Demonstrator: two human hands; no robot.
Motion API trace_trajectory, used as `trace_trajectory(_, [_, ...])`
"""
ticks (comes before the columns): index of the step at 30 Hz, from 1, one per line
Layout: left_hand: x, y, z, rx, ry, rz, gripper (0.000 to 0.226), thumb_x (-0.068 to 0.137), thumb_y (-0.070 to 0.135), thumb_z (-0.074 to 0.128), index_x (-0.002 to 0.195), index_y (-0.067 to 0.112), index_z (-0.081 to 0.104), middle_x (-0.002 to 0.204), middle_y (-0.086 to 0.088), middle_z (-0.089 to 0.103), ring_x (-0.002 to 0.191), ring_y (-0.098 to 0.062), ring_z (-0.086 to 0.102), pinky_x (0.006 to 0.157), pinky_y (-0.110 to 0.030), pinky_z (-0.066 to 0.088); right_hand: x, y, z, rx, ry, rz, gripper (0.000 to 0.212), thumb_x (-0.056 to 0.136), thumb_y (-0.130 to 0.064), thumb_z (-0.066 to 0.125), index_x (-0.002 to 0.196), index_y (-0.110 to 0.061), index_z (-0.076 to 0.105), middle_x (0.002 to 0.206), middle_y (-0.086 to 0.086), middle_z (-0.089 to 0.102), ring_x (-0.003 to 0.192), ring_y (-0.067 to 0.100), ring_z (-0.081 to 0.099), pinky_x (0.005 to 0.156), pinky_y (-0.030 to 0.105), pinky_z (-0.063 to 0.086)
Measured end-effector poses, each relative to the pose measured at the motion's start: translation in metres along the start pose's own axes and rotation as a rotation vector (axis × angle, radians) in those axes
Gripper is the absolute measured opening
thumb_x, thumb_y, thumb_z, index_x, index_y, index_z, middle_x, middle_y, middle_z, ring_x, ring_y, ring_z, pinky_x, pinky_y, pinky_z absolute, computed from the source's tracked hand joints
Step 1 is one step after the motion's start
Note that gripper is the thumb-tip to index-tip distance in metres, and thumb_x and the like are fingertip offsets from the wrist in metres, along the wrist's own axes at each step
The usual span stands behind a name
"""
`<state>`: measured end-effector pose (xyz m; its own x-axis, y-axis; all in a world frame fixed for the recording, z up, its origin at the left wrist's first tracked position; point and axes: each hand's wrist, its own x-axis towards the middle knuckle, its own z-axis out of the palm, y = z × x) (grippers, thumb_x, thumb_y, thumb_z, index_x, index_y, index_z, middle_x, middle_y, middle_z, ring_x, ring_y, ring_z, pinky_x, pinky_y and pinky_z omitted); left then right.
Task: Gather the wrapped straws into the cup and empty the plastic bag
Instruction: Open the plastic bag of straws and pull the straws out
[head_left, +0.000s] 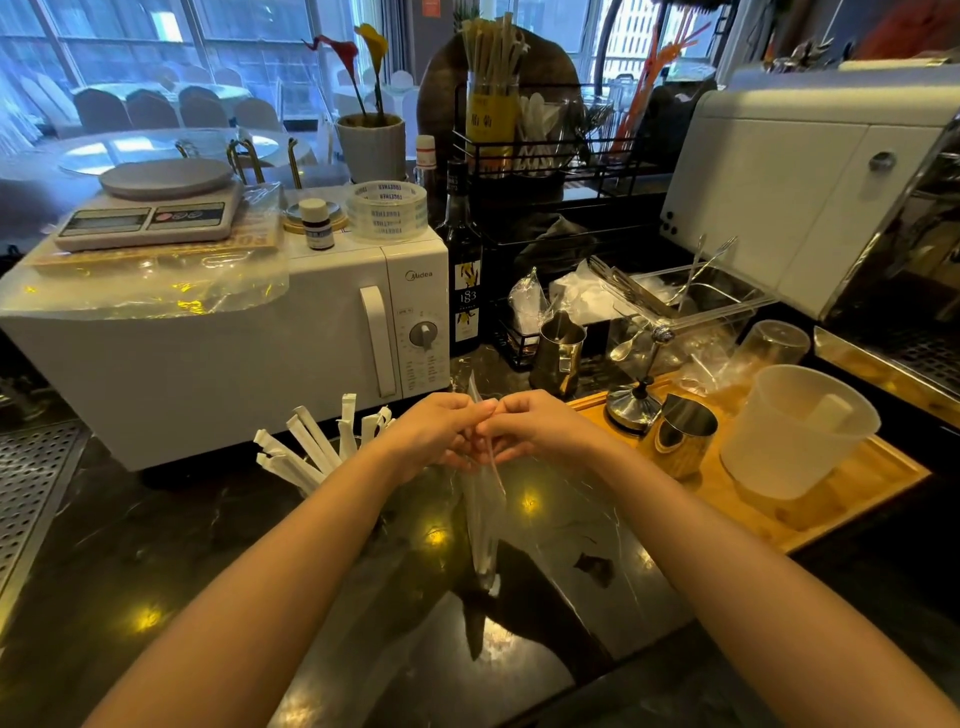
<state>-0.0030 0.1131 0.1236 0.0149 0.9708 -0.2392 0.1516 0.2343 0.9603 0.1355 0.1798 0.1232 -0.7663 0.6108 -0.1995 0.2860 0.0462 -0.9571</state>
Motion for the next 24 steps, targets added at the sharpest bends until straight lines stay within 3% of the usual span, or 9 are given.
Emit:
trace_trajectory(8, [0.0013,-0.0003,-0.0019,-0.020,-0.011,-0.006,0.027,0.087,0.034,0.047,0.073,0.015,0.059,0.046,0.006,0.061,0.057,-0.010,0.062,0.068,-0.029,0.053,-0.0013,-0.0018,0.0000,0.073,-0.033,0.015,0.011,0.086,-0.008,0.054,0.079,-0.009,0.062,0.074,0.007,0.064,0.064,0.012,0.063,0.058,0.015,0.053])
trace_trajectory(13, [0.0023,-0.0015,-0.0034,-0.032,-0.016,-0.029,0.025,0.087,0.032,0.049,0.079,0.012,0.061,0.073,-0.008,0.063,0.069,-0.018,0.063,0.069,-0.028,0.055,-0.0004,-0.0020,-0.0006,0.048,-0.031,0.024,0.010,0.086,-0.010,0.056,0.078,-0.011,0.062,0.074,0.005,0.065,0.065,0.011,0.064,0.060,0.016,0.053])
trace_trajectory(24, [0.0008,-0.0047,-0.0043,-0.083,-0.017,-0.043,0.025,0.089,0.029,0.047,0.077,0.010,0.059,0.070,-0.007,0.058,0.065,-0.016,0.061,0.062,-0.024,0.056,-0.0033,-0.0010,0.0012,0.095,-0.046,0.051,0.020,0.091,-0.008,0.045,0.078,-0.008,0.060,0.079,0.009,0.063,0.072,0.017,0.063,0.070,0.025,0.052])
